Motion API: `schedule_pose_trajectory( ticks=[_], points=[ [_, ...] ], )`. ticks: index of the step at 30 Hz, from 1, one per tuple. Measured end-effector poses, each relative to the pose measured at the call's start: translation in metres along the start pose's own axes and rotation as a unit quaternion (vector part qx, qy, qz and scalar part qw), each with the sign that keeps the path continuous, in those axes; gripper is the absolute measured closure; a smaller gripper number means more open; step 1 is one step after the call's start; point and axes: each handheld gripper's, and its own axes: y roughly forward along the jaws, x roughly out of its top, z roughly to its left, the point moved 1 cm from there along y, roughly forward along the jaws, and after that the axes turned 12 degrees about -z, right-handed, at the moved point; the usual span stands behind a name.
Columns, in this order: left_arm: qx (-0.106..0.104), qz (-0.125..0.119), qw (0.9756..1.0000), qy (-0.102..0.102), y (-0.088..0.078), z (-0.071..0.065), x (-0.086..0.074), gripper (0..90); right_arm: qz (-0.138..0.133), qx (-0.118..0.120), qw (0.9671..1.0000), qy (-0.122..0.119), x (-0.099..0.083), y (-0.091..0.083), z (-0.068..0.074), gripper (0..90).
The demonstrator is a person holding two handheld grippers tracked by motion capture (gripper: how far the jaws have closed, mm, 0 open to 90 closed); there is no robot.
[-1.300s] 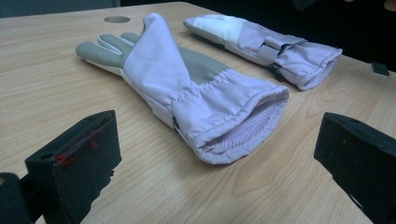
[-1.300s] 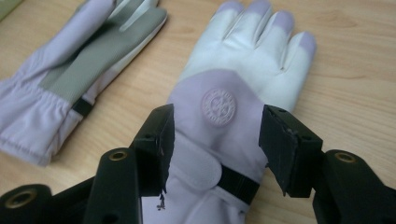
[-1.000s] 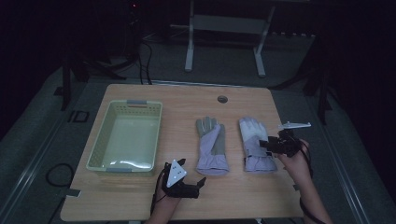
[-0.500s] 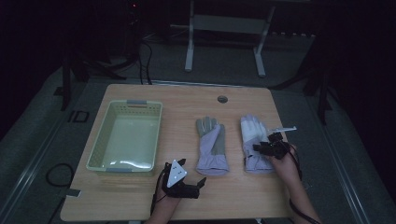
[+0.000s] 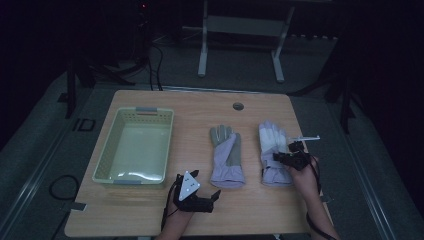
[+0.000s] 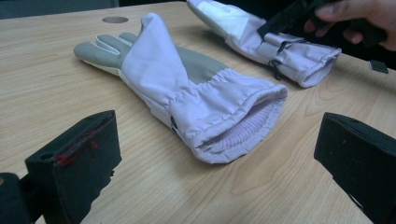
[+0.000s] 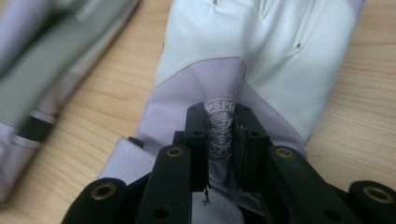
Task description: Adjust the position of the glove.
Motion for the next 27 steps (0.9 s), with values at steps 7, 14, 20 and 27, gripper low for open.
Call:
schedule_pose_trajectory(
  ticks=[7, 14, 20, 27],
  points=[
    [0.003, -0.001, 1.0000, 0.000, 0.000, 0.000, 0.000, 0.6, -0.034, 0.006, 0.9994, 0.009, 0.029, -0.030, 0.006, 79.1],
    [0.003, -0.001, 1.0000, -0.001, 0.000, 0.000, 0.000, 0.6, -0.059, 0.020, 0.9980, 0.005, 0.062, -0.057, 0.025, 79.4],
    [0.002, -0.001, 1.0000, 0.000, 0.000, 0.000, 0.000, 0.6, -0.070, 0.025, 0.9972, -0.003, 0.086, -0.069, 0.059, 79.4],
    [0.001, -0.002, 1.0000, 0.004, 0.000, -0.001, 0.000, 0.6, -0.058, 0.033, 0.9977, -0.012, 0.096, -0.059, 0.110, 79.4]
  ],
)
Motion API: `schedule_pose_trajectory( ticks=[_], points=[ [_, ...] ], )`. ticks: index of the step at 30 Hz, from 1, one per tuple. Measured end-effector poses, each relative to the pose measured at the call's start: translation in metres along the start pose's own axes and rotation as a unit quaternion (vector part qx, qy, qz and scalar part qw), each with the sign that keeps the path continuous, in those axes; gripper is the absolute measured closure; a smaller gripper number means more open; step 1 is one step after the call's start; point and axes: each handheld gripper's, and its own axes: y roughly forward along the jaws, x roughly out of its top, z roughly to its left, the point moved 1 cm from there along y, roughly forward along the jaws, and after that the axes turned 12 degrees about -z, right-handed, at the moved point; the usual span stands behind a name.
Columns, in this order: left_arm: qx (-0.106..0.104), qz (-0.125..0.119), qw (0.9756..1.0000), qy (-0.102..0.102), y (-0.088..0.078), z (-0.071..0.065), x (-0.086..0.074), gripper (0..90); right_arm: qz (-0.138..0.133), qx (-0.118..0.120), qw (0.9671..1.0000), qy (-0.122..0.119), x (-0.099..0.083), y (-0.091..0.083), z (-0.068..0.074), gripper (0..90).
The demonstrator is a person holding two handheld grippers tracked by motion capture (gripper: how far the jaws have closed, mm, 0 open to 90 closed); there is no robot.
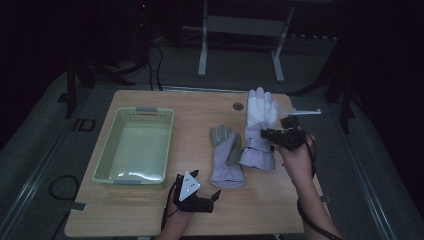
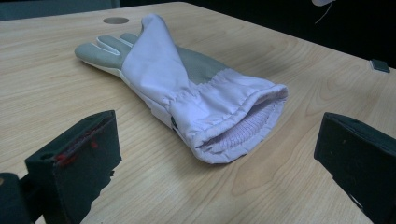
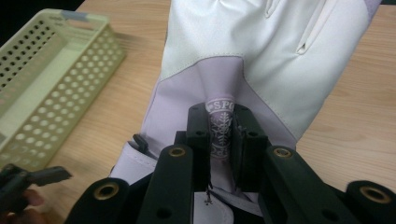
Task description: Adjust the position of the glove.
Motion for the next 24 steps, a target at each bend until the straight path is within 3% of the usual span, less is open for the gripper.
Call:
schedule_pose_trajectory(
  ticks=[6, 10, 13, 14, 19, 24],
  points=[
    [-0.001, 0.000, 1.0000, 0.002, 0.000, 0.000, 0.000, 0.6, 0.014, 0.022, 0.9996, -0.008, -0.002, 0.016, 0.033, 79.2],
    [-0.001, 0.000, 1.0000, 0.003, 0.000, 0.000, 0.000, 0.6, 0.026, 0.024, 0.9993, -0.014, -0.009, 0.028, 0.049, 78.9],
    [-0.001, 0.000, 1.0000, 0.003, 0.000, 0.000, 0.000, 0.6, 0.035, 0.025, 0.9991, -0.009, -0.015, 0.035, 0.052, 78.9],
    [-0.001, 0.000, 1.0000, 0.004, 0.000, 0.000, 0.000, 0.6, 0.046, 0.022, 0.9987, 0.003, -0.022, 0.043, 0.054, 78.9],
    [-0.001, 0.000, 1.0000, 0.004, 0.000, -0.001, 0.000, 0.6, 0.068, 0.009, 0.9976, 0.007, -0.036, 0.059, 0.054, 78.8],
    [-0.001, 0.001, 1.0000, 0.005, 0.000, -0.001, 0.000, 0.6, 0.110, -0.010, 0.9938, 0.005, -0.057, 0.089, 0.052, 78.2]
  ],
)
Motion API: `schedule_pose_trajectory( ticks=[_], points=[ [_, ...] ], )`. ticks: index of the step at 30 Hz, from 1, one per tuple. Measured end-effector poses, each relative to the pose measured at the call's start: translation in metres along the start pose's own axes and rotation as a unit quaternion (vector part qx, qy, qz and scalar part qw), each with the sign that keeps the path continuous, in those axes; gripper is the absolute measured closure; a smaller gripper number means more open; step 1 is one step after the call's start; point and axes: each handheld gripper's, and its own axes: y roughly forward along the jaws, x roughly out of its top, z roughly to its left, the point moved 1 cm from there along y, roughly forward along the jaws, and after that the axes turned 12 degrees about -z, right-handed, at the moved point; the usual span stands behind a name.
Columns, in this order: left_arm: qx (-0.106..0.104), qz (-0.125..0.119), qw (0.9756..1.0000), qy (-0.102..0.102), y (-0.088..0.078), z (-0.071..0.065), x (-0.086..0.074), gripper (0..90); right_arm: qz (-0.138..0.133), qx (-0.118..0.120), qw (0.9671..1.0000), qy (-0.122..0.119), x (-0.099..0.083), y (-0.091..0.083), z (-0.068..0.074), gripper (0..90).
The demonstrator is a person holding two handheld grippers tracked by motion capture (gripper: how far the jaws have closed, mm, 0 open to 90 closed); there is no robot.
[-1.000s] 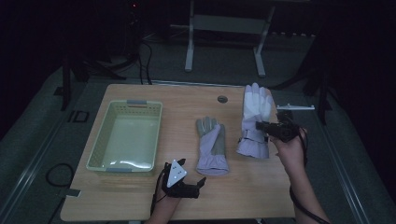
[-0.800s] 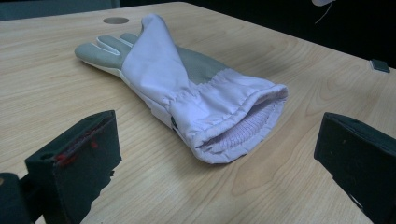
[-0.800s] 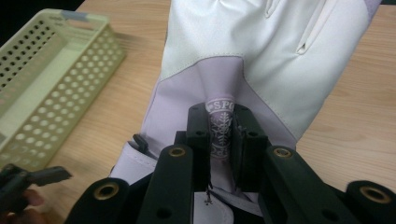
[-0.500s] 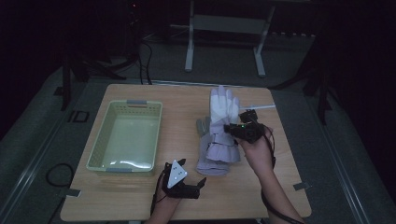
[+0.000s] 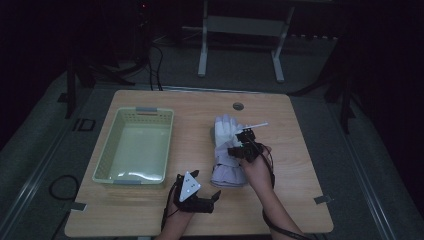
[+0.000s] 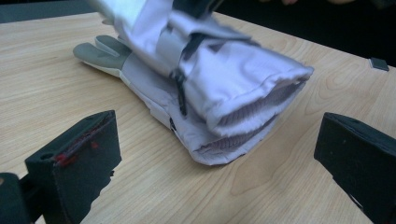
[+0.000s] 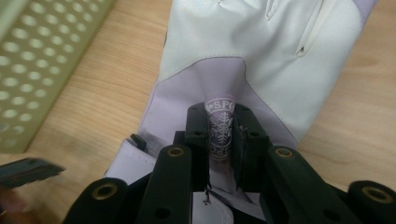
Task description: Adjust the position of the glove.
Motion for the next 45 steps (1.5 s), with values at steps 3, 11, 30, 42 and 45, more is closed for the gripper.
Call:
schedule_pose_trajectory(
  ticks=[3, 11, 30, 42, 45],
  points=[
    [0.001, 0.001, 1.0000, 0.001, 0.000, 0.000, 0.000, 0.6, 0.009, -0.007, 0.9999, -0.003, -0.003, 0.009, -0.001, 77.8],
    [-0.001, -0.001, 1.0000, 0.001, 0.000, 0.000, 0.000, 0.6, 0.025, -0.008, 0.9993, -0.025, -0.009, 0.018, -0.005, 74.5],
    [-0.003, -0.001, 0.9999, -0.011, 0.000, 0.002, 0.000, 0.6, -0.009, 0.012, 0.9984, -0.054, -0.009, -0.001, -0.035, 31.5],
    [-0.005, 0.006, 0.9997, -0.025, 0.001, 0.003, 0.000, 0.6, -0.075, 0.097, 0.9844, -0.126, -0.019, -0.027, -0.054, 15.4],
    [-0.006, 0.008, 0.9996, -0.026, 0.001, 0.004, 0.000, 0.6, -0.075, 0.101, 0.9836, -0.130, -0.023, -0.032, -0.065, 15.3]
  ],
)
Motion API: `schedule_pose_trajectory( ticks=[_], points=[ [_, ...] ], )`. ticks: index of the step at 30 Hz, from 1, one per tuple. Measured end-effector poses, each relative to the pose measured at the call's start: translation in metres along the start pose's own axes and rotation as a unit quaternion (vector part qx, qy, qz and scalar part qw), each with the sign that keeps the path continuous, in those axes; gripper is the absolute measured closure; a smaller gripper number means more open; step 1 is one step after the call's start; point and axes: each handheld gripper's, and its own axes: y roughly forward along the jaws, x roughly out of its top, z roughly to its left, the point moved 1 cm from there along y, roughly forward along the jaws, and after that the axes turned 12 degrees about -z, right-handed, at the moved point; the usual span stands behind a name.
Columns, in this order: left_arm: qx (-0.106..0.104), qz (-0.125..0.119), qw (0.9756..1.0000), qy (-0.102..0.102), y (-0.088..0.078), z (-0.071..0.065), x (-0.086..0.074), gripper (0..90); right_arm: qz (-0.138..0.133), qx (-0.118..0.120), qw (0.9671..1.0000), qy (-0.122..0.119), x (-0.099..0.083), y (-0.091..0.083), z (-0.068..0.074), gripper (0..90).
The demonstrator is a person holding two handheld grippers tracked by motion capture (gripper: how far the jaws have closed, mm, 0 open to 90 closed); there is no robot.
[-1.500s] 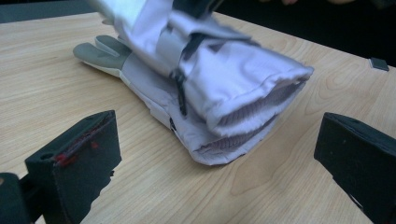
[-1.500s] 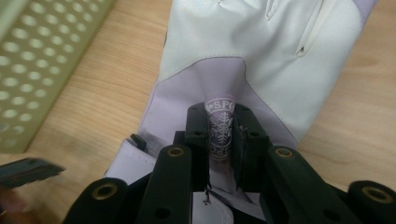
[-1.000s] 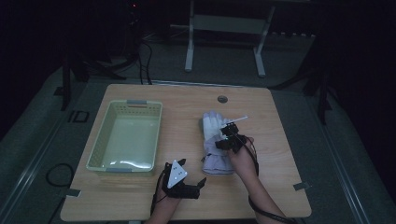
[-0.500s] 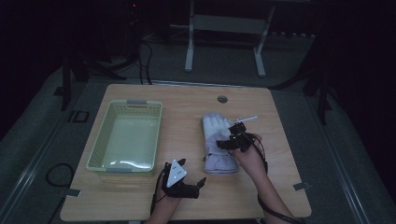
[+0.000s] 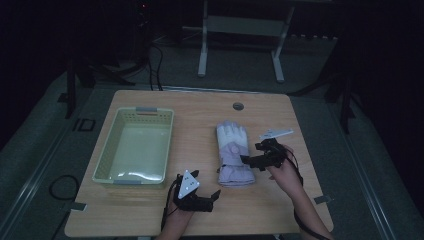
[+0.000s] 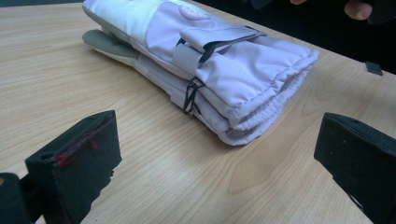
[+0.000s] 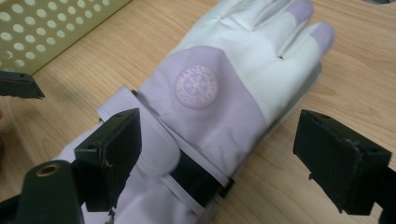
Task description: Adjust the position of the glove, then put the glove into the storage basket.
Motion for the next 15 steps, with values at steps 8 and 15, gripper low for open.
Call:
schedule_pose_trajectory(
  ticks=[8, 15],
  points=[
    [-0.006, 0.001, 0.9999, -0.016, 0.000, 0.003, 0.000, 0.6, -0.014, 0.004, 0.9999, -0.008, -0.021, -0.012, -0.015, 14.5],
    [-0.026, 0.018, 0.9994, -0.012, 0.005, 0.004, 0.003, 0.6, -0.041, 0.001, 0.9990, -0.014, -0.023, -0.029, -0.019, 13.8]
  ],
)
